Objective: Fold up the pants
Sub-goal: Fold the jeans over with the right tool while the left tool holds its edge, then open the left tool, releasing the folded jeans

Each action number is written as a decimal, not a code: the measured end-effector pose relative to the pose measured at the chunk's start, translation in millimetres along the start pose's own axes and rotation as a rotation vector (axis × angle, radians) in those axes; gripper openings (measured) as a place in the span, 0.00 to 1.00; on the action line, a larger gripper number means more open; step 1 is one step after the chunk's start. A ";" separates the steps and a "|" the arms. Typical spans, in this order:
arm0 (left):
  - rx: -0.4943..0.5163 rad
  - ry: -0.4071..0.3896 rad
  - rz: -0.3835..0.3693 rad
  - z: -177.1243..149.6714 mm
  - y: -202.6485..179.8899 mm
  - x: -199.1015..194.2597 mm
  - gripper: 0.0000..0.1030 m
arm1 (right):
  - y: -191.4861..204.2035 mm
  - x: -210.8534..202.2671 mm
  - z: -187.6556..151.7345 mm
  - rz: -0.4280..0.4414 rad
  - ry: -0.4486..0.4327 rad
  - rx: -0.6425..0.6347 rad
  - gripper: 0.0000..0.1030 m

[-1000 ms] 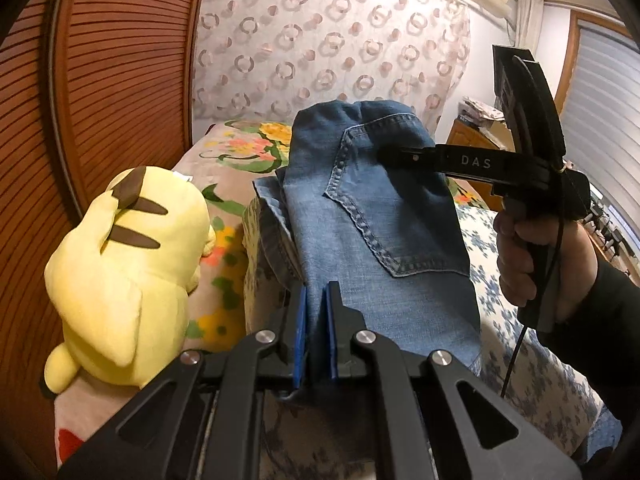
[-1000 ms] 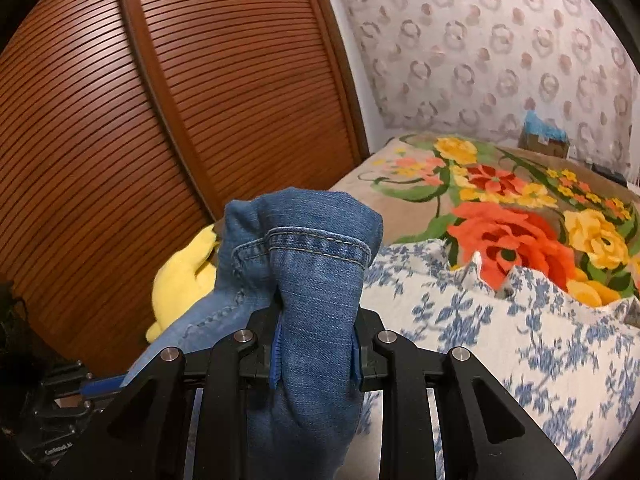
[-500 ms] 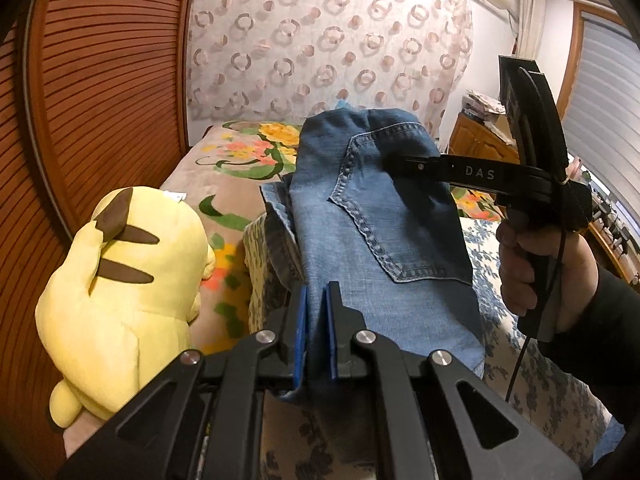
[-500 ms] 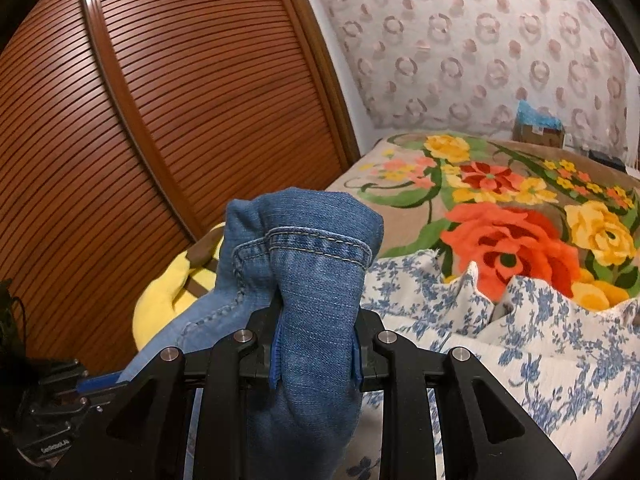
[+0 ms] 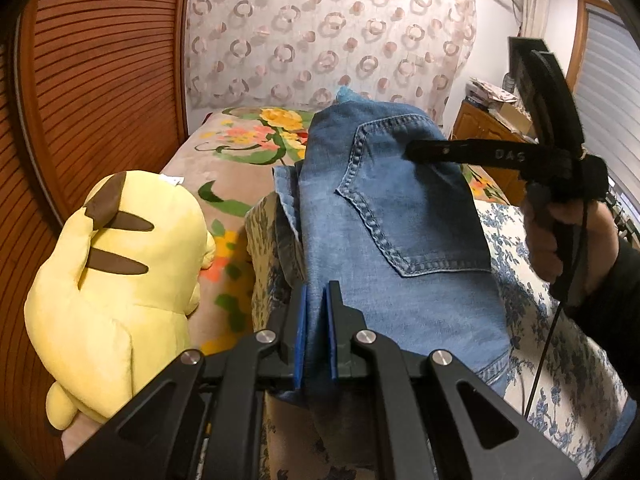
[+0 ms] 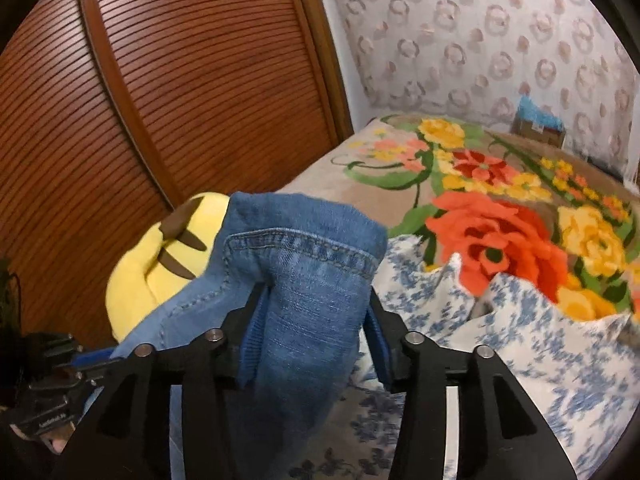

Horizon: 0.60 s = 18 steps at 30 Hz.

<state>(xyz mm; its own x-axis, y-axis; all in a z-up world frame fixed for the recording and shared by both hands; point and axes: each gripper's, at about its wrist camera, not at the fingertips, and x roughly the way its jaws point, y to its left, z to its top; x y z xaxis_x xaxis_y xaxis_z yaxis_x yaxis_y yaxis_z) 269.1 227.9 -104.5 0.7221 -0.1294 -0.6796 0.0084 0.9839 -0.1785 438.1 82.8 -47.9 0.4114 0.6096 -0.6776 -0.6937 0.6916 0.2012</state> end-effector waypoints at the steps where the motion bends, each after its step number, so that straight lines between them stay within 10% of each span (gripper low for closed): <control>1: -0.003 0.000 0.001 -1.2 1.1 0.2 0.05 | 1.3 -3.3 0.4 -0.004 -0.004 -0.021 0.47; 18: -0.027 0.015 0.017 -14.8 11.3 6.6 0.07 | 1.9 38.7 -0.1 -0.042 0.033 -0.146 0.26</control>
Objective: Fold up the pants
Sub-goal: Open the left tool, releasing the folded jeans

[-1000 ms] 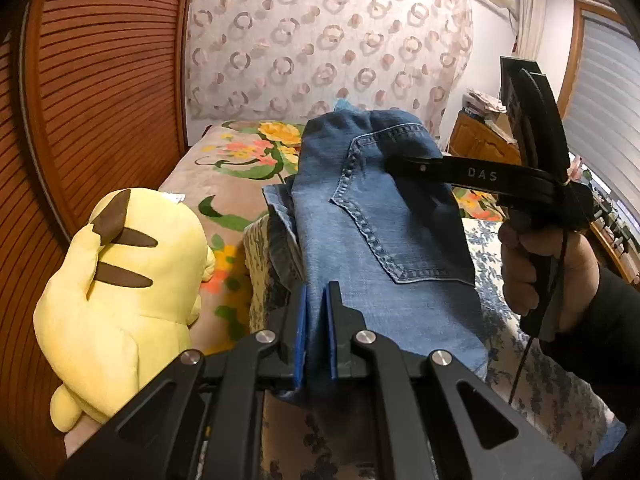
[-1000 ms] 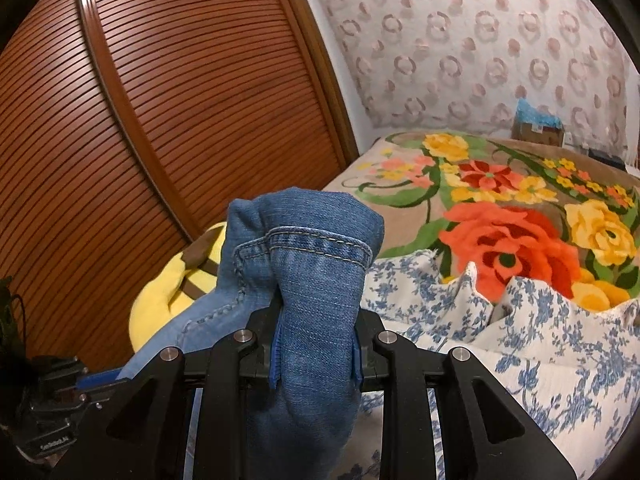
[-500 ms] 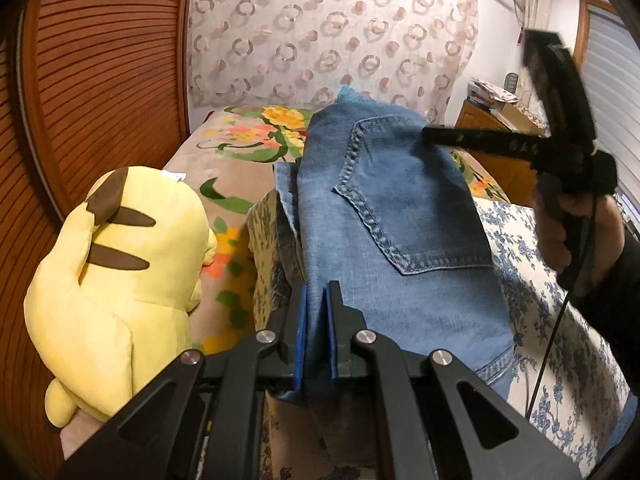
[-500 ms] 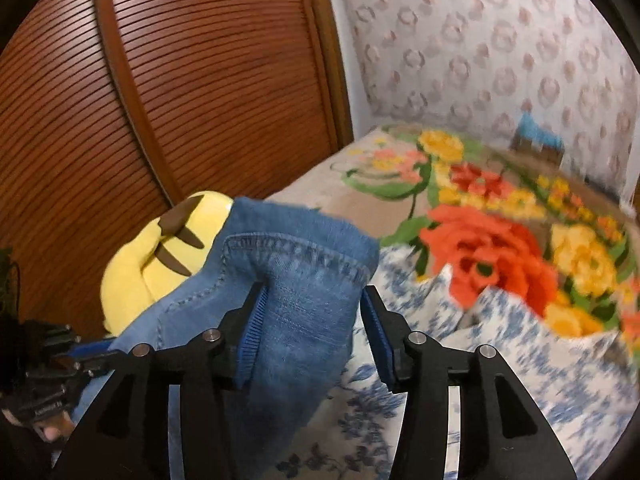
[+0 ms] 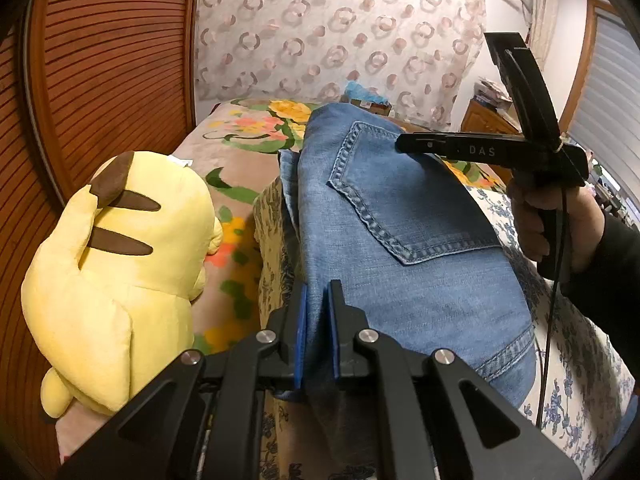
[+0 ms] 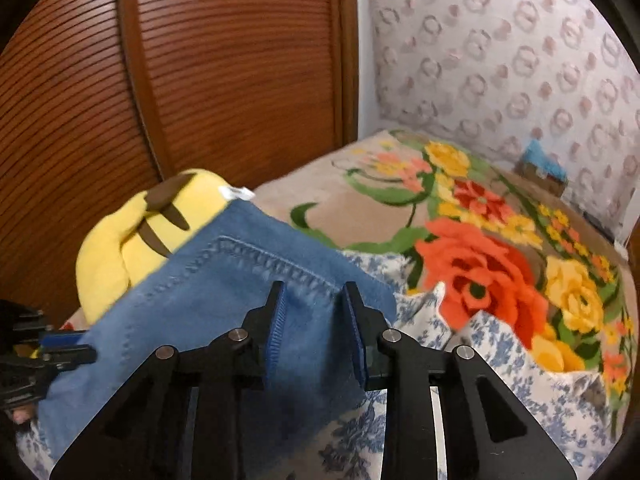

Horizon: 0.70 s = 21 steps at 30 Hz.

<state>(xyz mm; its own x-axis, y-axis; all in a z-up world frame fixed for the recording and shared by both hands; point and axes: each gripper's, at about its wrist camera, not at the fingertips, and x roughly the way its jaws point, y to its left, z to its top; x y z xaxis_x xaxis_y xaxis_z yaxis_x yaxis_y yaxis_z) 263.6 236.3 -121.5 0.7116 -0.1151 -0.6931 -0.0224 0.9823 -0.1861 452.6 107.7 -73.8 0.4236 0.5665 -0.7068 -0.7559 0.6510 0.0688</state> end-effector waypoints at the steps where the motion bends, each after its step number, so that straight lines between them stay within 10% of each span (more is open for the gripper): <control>1: -0.003 0.001 -0.001 0.0 0.2 0.1 0.07 | -0.5 0.3 -0.3 0.002 -0.003 0.004 0.26; 14: 0.010 -0.029 0.067 5.8 -10.5 -31.8 0.09 | 24.6 -51.2 -16.1 0.015 -0.023 0.028 0.26; 21: 0.028 -0.057 0.087 6.9 -19.9 -51.2 0.33 | 40.9 -65.3 -29.9 0.025 -0.027 0.025 0.26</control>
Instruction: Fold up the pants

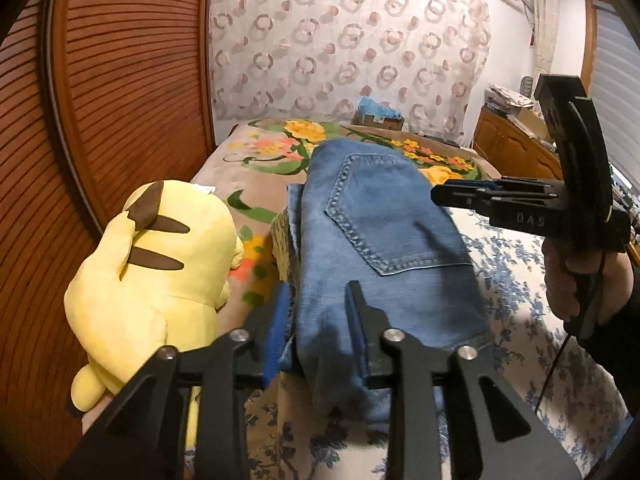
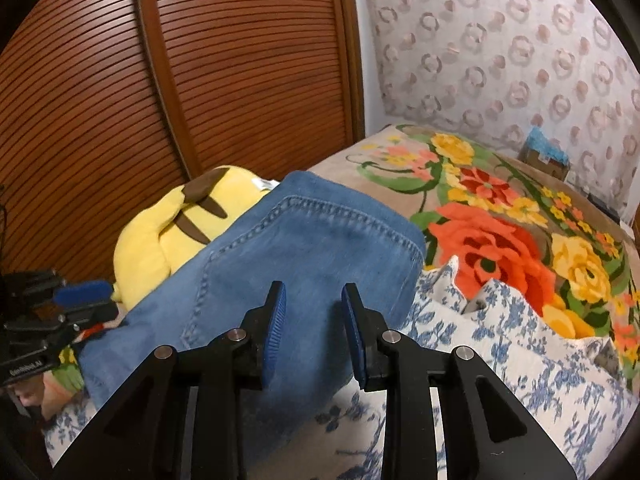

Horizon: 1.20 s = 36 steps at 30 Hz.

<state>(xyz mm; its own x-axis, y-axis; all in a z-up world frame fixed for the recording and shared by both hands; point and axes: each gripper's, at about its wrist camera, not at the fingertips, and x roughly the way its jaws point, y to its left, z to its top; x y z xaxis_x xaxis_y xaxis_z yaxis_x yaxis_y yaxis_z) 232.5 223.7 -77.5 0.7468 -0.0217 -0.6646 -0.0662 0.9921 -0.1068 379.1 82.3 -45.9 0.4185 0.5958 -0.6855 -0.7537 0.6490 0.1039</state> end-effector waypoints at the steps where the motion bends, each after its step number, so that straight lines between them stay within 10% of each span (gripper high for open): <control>1: 0.003 -0.003 0.001 0.1 -1.2 -3.3 0.36 | 0.8 -3.9 -1.5 0.001 -0.003 0.004 0.26; 11: 0.009 -0.046 -0.034 -0.6 -16.9 -34.8 0.55 | 1.7 -47.5 -20.5 -0.018 -0.037 0.021 0.28; 23: 0.069 -0.079 -0.036 -10.7 -55.2 -75.7 0.57 | 14.2 -118.0 -58.2 -0.043 -0.096 0.043 0.28; 36: 0.120 -0.104 -0.040 -35.2 -114.5 -104.9 0.57 | 18.0 -201.6 -120.6 -0.169 -0.161 0.111 0.52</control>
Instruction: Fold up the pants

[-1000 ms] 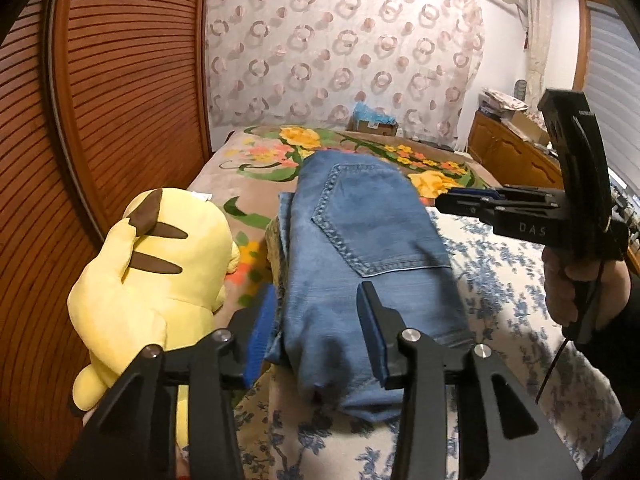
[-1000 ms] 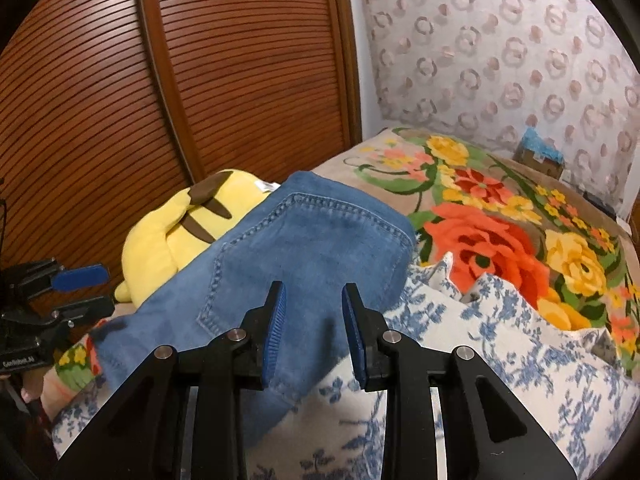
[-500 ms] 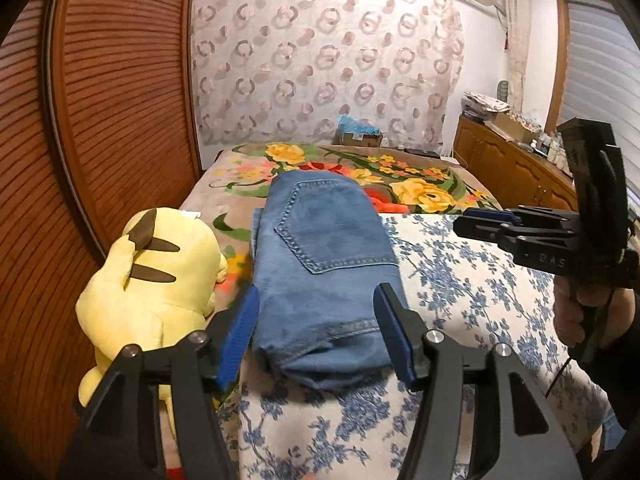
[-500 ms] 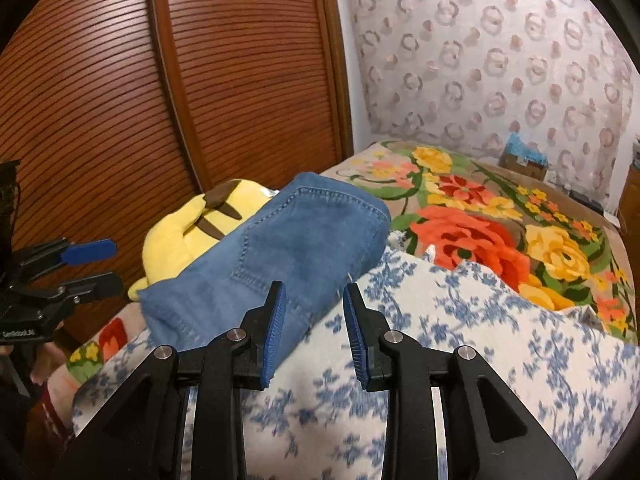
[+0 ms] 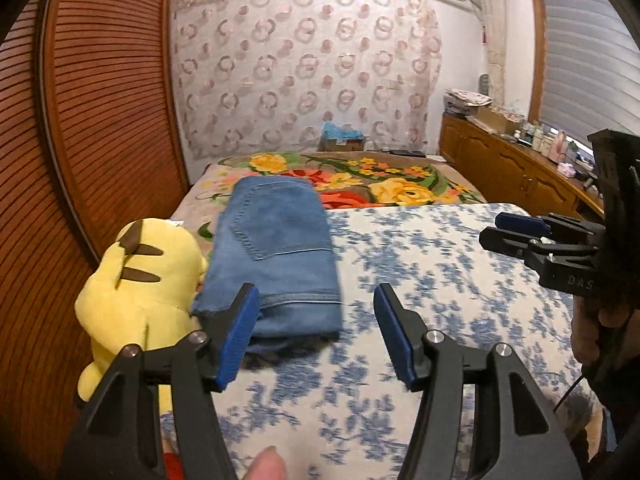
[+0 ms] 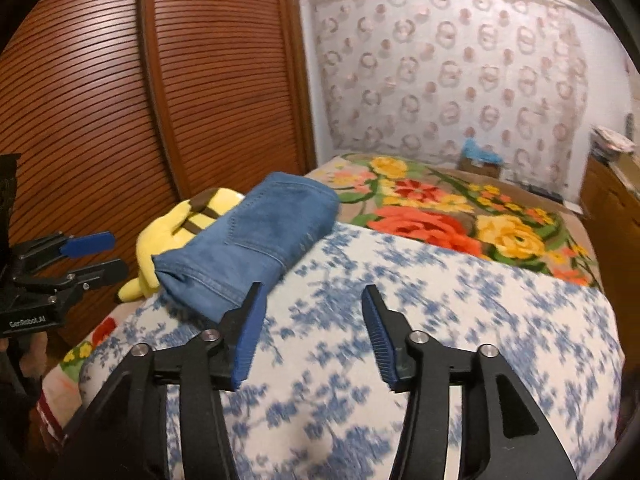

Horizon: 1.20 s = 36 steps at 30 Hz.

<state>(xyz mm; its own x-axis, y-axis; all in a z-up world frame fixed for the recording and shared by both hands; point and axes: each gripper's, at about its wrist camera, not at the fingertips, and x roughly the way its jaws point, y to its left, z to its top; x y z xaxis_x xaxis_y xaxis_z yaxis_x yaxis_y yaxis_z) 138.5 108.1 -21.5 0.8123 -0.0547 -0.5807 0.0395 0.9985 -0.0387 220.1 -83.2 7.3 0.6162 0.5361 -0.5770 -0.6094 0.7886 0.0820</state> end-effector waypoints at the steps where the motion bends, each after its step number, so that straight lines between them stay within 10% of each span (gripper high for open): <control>1: 0.002 -0.004 -0.007 -0.7 -6.4 -1.7 0.57 | -1.6 -3.9 -2.5 -0.007 -0.004 0.006 0.54; 36: 0.060 -0.153 -0.039 16.2 -114.0 -79.9 0.58 | -30.3 -202.5 -50.9 -0.367 -0.226 0.148 0.76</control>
<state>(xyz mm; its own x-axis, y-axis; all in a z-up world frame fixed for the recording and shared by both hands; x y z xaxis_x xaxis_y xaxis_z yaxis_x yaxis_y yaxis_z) 78.5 -1.3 42.5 0.8882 -0.0959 -0.4493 0.1035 0.9946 -0.0077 88.4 -231.0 80.3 0.8818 0.2520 -0.3987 -0.2623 0.9645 0.0296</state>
